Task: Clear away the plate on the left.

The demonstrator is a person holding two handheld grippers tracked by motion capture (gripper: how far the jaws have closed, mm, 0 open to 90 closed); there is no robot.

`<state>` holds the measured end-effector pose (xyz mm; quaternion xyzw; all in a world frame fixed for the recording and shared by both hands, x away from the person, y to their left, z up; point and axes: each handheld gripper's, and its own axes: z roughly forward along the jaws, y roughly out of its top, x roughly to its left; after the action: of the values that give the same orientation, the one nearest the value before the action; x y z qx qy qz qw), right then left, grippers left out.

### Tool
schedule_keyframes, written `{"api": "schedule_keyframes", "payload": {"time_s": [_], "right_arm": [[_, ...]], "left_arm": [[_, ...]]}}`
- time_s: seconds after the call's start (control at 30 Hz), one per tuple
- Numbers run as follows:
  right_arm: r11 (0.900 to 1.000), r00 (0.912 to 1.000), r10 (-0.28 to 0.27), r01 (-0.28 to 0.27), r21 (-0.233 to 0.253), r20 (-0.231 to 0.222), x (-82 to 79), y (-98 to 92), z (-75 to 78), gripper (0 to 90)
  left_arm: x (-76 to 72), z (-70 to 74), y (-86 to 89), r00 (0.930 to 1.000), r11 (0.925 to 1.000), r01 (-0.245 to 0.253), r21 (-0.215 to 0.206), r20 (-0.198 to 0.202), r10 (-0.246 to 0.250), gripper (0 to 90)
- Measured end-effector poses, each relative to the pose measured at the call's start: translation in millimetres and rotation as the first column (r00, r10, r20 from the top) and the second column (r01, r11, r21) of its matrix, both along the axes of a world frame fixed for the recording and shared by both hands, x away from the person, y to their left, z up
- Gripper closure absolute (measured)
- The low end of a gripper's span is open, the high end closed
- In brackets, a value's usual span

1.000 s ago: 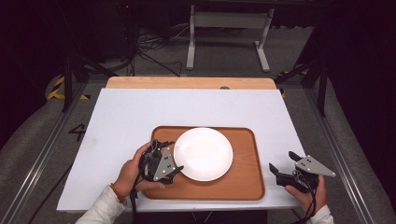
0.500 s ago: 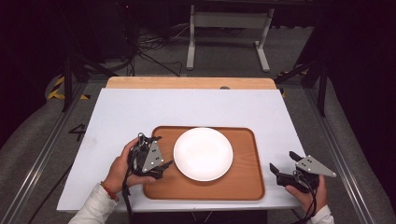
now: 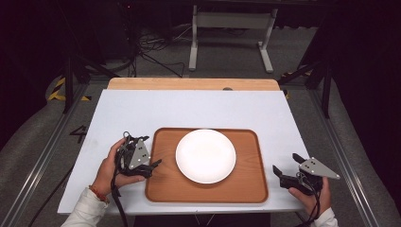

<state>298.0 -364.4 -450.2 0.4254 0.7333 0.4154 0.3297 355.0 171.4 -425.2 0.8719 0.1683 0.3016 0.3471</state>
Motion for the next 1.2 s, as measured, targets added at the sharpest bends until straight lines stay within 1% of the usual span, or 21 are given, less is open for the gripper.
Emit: {"api": "schedule_keyframes", "payload": {"time_s": [0.1, 0.13, 0.17, 0.4, 0.5, 0.53, 0.57, 0.6, 0.67, 0.73, 0.77, 0.87, 0.97, 1.0, 1.03, 1.07, 1.1, 1.2], "right_arm": [[1.0, 1.0, 0.0, 0.0, 0.001, 0.001, -0.2, 0.0, 0.2, 12.6], [1.0, 1.0, 0.0, 0.0, 0.001, 0.001, -0.2, 0.0, 0.2, 12.6], [1.0, 1.0, -0.002, 0.002, 0.001, 0.0, -0.1, -0.1, 0.1, 12.6], [1.0, 1.0, -0.006, 0.006, 0.007, 0.0, 0.4, -1.3, 0.0, 12.7], [1.0, 1.0, -0.003, 0.003, 0.005, 0.005, -0.4, -1.1, 1.1, 12.6], [1.0, 1.0, -0.003, 0.003, 0.005, 0.005, -0.4, -1.1, 1.1, 12.6], [1.0, 0.9999, -0.008, 0.008, 0.006, 0.008, -0.4, -1.7, 1.4, 12.6], [1.0, 0.9999, -0.008, 0.008, 0.006, 0.008, -0.4, -1.7, 1.4, 12.6], [1.0, 0.9999, -0.01, 0.01, 0.004, 0.004, -0.5, -2.0, 0.9, 12.6], [1.0, 0.9999, -0.011, 0.011, 0.003, 0.005, -0.6, -2.1, 1.2, 12.6], [1.0, 0.9999, -0.011, 0.011, 0.003, 0.005, -0.6, -2.1, 1.2, 12.6], [1.0, 1.0, -0.008, 0.008, 0.002, 0.001, 0.3, -2.1, 0.1, 12.6], [1.0, 1.0, -0.006, 0.006, 0.0, 0.002, 0.4, -1.9, -0.2, 12.6], [1.0, 1.0, -0.006, 0.006, 0.001, 0.003, 0.4, -2.0, -0.2, 12.6], [1.0, 1.0, -0.007, 0.007, 0.002, 0.002, 0.5, -2.1, -0.2, 12.6], [1.0, 1.0, -0.007, 0.007, 0.002, 0.001, 0.6, -2.2, -0.3, 12.6], [1.0, 1.0, -0.007, 0.007, 0.001, 0.0, 0.7, -2.1, -0.5, 12.6], [1.0, 1.0, -0.007, 0.007, -0.006, 0.0, -0.2, -1.4, -0.4, 12.6]], "left_arm": [[0.7, -1.5, 9.4, 0.9997, 0.9997, -0.021, -0.013, -0.013, 0.021, 14.3], [0.7, -1.5, 9.4, 0.9997, 0.9997, -0.021, -0.013, -0.013, 0.021, 14.2], [0.7, -2.7, 15.8, 0.9992, 0.9991, -0.034, -0.026, -0.022, 0.033, 14.3], [0.6, -10.0, 35.4, 0.9952, 0.9959, -0.079, -0.043, -0.061, 0.077, 14.2], [-0.5, -12.3, 44.1, 0.9932, 0.9944, -0.096, -0.046, -0.071, 0.092, 14.1], [-0.5, -12.3, 44.1, 0.9932, 0.9944, -0.096, -0.046, -0.071, 0.092, 14.1], [-1.0, -14.6, 50.2, 0.9906, 0.9921, -0.109, -0.062, -0.089, 0.103, 14.1], [-1.0, -14.6, 50.2, 0.9906, 0.9921, -0.109, -0.062, -0.089, 0.103, 14.1], [-1.9, -18.1, 59.3, 0.987, 0.9894, -0.123, -0.077, -0.113, 0.114, 14.0], [-2.8, -19.6, 64.9, 0.986, 0.9889, -0.129, -0.073, -0.115, 0.121, 13.9], [-2.8, -19.6, 64.9, 0.986, 0.9889, -0.129, -0.073, -0.115, 0.121, 13.9], [-4.1, -21.7, 74.7, 0.982, 0.9855, -0.141, -0.095, -0.14, 0.127, 13.5], [-7.3, -24.6, 82.5, 0.9772, 0.9813, -0.162, -0.104, -0.155, 0.145, 13.1], [-8.9, -25.3, 85.3, 0.9773, 0.9811, -0.165, -0.101, -0.151, 0.149, 13.2], [-10.2, -26.3, 86.7, 0.9757, 0.9797, -0.171, -0.104, -0.156, 0.154, 13.3], [-11.5, -27.2, 88.3, 0.9737, 0.9789, -0.182, -0.092, -0.155, 0.167, 13.3], [-14.5, -28.1, 90.2, 0.9706, 0.9765, -0.203, -0.071, -0.145, 0.192, 13.2], [-20.9, -29.6, 95.8, 0.9686, 0.9728, -0.209, -0.1, -0.158, 0.192, 12.8]]}}
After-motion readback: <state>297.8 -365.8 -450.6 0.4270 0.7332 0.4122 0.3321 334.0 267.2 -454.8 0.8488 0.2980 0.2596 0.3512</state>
